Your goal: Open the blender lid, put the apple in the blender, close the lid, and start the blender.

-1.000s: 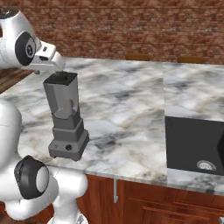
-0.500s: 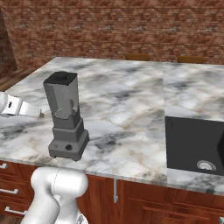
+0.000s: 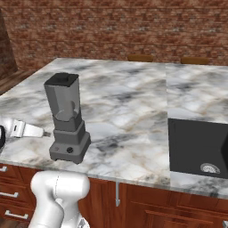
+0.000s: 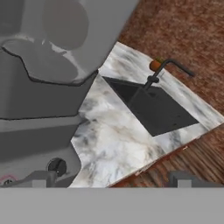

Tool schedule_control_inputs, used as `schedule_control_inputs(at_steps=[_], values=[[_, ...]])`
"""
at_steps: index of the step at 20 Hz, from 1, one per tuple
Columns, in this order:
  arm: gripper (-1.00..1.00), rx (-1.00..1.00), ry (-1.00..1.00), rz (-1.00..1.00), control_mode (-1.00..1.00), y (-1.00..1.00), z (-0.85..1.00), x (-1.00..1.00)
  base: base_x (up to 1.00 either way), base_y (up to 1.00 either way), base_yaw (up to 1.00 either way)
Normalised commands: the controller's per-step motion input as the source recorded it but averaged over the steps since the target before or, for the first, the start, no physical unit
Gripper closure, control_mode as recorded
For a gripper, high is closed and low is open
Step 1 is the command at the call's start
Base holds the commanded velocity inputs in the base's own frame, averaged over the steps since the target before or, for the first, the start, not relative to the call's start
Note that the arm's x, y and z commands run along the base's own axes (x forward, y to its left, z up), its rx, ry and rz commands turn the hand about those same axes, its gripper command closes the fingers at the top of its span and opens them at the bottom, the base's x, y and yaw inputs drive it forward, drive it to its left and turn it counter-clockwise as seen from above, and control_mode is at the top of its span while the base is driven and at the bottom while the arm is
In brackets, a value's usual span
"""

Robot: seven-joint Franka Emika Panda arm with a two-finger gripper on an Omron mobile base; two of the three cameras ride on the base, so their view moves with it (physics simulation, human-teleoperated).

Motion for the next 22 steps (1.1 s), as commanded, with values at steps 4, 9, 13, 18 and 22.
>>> schedule_control_inputs(at_steps=[4, 9, 13, 18, 22], values=[[-1.0, -0.07, 0.3, -0.06, -1.0, 0.0, -0.27, 0.19, 0.0, 0.0, 0.0], [-1.0, -0.05, 0.27, -0.07, -1.0, 0.0, -0.28, 0.03, 0.0, 0.0, 0.0], [-1.0, -0.03, 0.04, -0.03, -1.0, 0.0, -0.3, 0.0, 0.0, 0.0, 0.0], [-1.0, 0.0, 0.0, 0.0, -1.0, 0.07, -0.24, 0.01, 0.0, 0.0, 0.0], [-1.0, 0.0, 0.0, 0.0, -1.0, 0.01, -0.19, 0.13, 0.0, 0.0, 0.0]])
